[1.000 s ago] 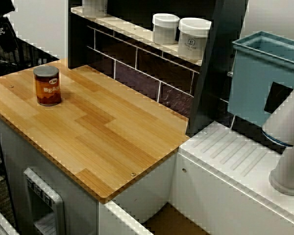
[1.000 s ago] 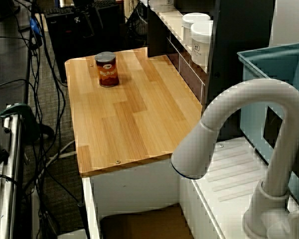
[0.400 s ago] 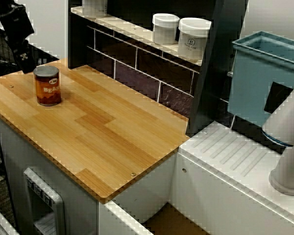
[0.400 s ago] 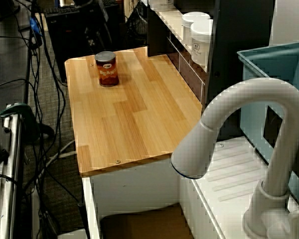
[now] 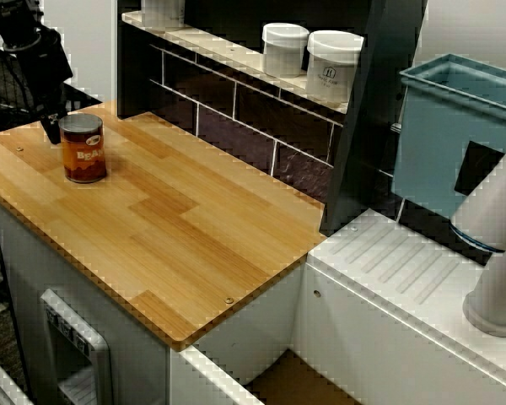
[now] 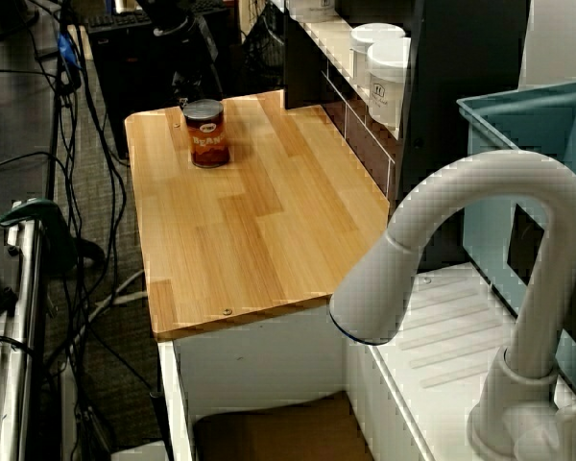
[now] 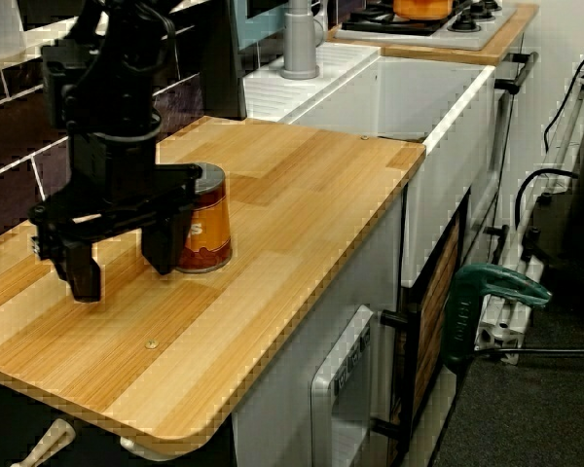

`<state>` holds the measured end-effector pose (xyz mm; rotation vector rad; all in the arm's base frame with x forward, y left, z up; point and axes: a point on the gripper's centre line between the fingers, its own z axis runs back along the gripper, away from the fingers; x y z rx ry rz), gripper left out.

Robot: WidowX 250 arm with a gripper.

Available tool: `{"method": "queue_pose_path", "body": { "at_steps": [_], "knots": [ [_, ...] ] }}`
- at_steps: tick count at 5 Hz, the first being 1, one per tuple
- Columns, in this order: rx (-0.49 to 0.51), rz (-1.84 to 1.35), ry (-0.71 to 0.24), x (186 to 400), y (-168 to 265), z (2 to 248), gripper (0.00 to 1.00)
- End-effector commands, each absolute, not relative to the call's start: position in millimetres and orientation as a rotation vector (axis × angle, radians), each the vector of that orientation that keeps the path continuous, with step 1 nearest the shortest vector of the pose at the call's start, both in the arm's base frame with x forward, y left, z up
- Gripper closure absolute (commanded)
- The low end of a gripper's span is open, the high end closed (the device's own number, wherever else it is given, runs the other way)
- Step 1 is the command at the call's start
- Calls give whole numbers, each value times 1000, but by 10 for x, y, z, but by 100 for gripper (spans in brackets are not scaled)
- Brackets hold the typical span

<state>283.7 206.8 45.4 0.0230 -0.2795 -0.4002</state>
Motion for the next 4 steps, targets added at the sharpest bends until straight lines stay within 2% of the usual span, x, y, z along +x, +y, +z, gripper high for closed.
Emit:
{"method": "queue_pose_path", "body": {
  "at_steps": [1,4],
  "knots": [
    [57,-448,-324,2745,1774,721,0],
    [31,-506,-361,2713,1302,793,0]
  ]
}}
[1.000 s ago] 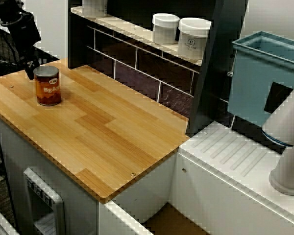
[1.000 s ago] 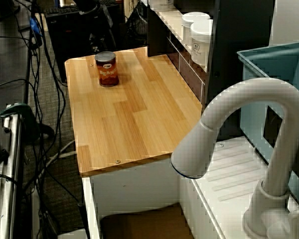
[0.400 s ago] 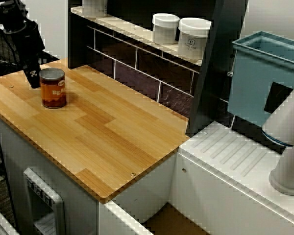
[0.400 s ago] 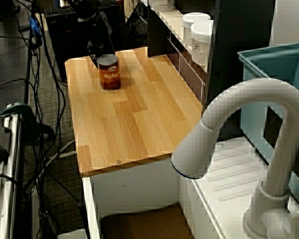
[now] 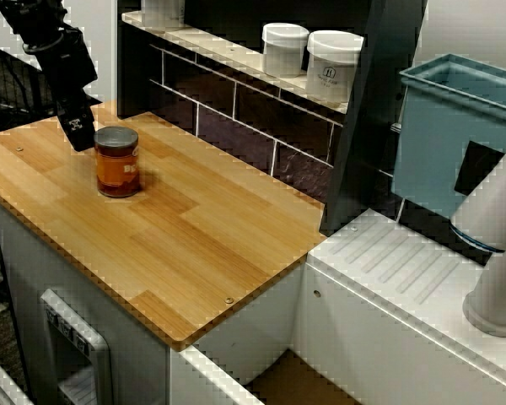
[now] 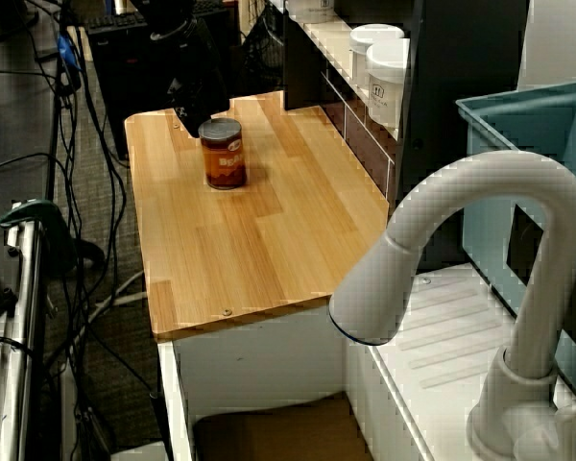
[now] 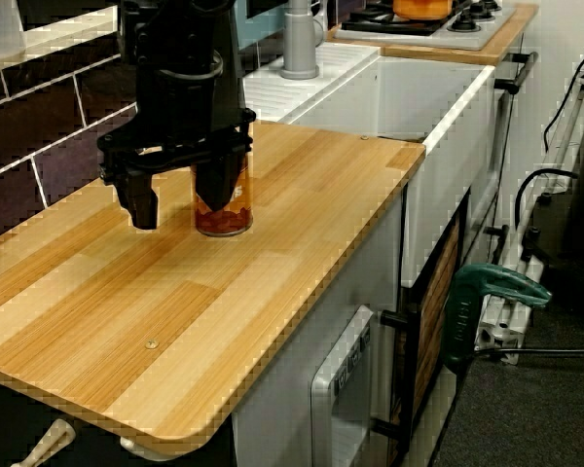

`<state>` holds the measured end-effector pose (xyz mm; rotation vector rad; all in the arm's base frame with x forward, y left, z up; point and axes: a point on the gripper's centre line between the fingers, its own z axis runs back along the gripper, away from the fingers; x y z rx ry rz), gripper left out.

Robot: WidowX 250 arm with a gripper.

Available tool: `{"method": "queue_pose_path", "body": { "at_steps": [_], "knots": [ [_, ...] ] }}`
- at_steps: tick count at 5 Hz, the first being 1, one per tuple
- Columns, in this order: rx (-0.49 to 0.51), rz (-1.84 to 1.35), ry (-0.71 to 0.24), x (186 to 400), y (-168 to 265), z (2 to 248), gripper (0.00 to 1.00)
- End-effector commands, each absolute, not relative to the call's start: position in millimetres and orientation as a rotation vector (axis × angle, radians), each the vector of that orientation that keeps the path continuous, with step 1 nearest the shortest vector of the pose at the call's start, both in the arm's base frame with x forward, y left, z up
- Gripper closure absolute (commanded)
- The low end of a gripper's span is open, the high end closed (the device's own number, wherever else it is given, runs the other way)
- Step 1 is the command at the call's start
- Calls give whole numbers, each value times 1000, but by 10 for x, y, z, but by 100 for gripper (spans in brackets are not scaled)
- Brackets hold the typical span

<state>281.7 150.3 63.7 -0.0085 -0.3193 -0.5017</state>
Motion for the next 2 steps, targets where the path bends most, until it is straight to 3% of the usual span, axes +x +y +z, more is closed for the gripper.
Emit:
{"method": "queue_pose_path", "body": {
  "at_steps": [1,2],
  "knots": [
    [30,-511,-359,2708,1157,777,0],
    [13,-514,-357,2695,1082,772,0]
  ]
}}
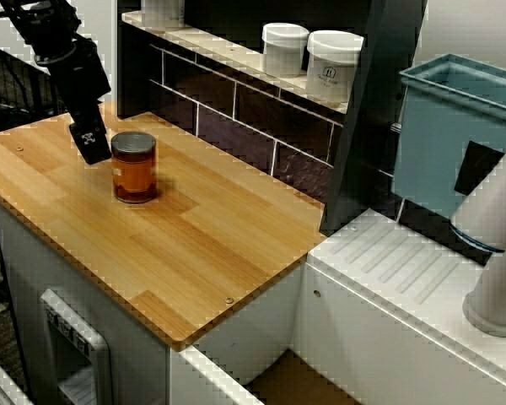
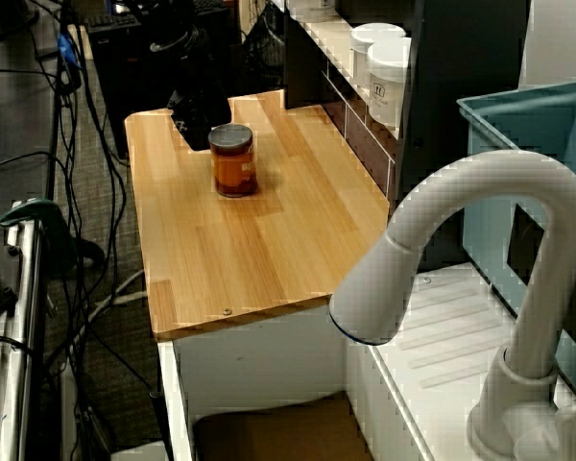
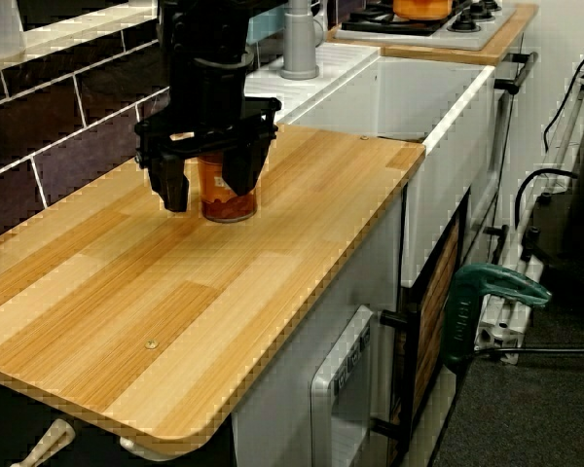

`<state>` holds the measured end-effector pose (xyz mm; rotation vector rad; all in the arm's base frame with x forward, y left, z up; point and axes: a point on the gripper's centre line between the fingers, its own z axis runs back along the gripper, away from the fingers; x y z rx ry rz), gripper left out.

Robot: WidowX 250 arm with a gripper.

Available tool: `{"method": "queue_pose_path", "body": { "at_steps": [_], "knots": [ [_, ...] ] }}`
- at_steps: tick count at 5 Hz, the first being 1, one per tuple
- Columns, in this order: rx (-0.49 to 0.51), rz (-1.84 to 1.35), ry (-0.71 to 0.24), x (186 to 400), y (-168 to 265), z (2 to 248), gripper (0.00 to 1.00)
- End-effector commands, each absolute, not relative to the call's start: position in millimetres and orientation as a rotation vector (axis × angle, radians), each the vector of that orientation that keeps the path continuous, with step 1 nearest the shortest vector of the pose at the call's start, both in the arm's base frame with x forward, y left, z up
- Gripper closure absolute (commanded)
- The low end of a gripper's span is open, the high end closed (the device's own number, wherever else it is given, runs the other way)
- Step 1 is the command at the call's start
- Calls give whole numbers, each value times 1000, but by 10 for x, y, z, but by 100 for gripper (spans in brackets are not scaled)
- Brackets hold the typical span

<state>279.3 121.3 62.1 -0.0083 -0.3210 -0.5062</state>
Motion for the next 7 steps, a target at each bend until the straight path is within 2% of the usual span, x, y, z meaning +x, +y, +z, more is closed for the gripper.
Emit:
{"method": "queue_pose_path", "body": {
  "at_steps": [1,4,5,7],
  "knots": [
    [11,-539,-367,2684,1112,800,0],
    [30,-491,-351,2740,1474,788,0],
    [15,-430,-355,2869,1554,848,0],
    [41,-394,-367,3152,1521,797,0]
  ]
}}
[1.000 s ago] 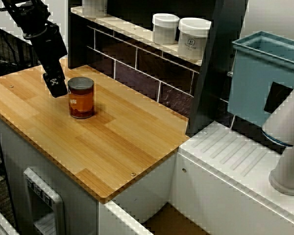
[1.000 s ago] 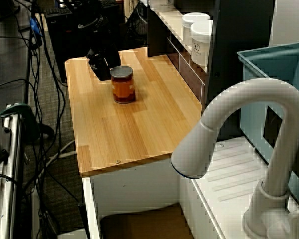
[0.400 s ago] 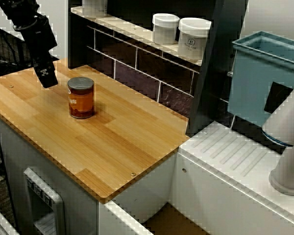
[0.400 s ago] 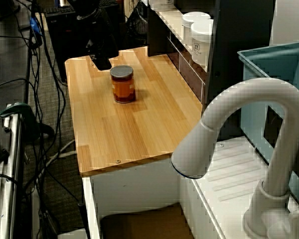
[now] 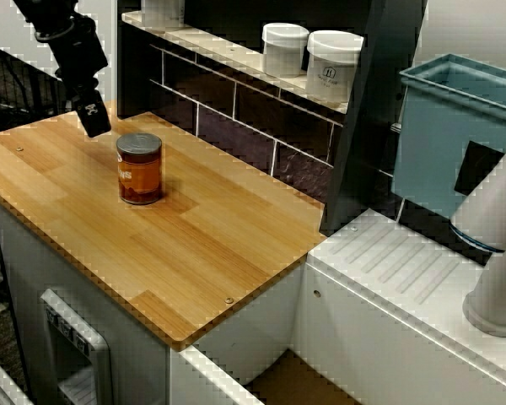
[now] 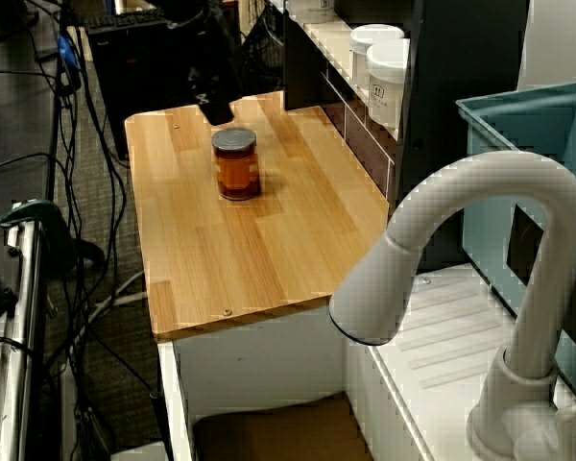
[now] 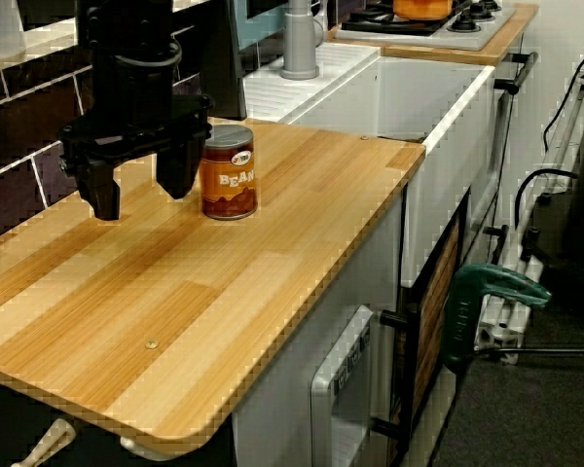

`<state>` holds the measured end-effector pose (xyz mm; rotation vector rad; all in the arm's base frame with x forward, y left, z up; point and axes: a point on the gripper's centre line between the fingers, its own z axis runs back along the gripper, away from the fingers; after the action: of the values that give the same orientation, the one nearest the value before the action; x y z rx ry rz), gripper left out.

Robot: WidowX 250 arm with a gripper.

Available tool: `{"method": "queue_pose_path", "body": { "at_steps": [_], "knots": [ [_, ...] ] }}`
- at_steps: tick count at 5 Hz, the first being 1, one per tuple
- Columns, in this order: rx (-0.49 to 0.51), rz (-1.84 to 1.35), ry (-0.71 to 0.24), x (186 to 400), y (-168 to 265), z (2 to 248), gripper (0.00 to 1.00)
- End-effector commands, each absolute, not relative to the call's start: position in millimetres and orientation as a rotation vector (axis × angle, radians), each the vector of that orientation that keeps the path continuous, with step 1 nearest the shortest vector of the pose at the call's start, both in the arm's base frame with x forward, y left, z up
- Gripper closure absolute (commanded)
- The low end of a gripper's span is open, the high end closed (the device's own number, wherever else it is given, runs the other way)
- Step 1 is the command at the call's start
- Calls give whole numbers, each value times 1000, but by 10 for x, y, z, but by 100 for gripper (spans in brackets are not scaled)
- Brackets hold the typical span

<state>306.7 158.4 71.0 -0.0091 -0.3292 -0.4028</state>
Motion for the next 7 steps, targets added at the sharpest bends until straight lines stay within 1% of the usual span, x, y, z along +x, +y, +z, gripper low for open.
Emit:
{"method": "queue_pose_path", "body": {
  "at_steps": [1,2,5,6,7],
  "knots": [
    [32,-387,-364,3211,1466,755,0],
    [40,-402,-368,3216,1345,718,0],
    [23,-451,-331,3154,852,593,0],
    [5,-465,-299,3065,661,643,0],
    [-2,-483,-280,2973,599,673,0]
  ]
}}
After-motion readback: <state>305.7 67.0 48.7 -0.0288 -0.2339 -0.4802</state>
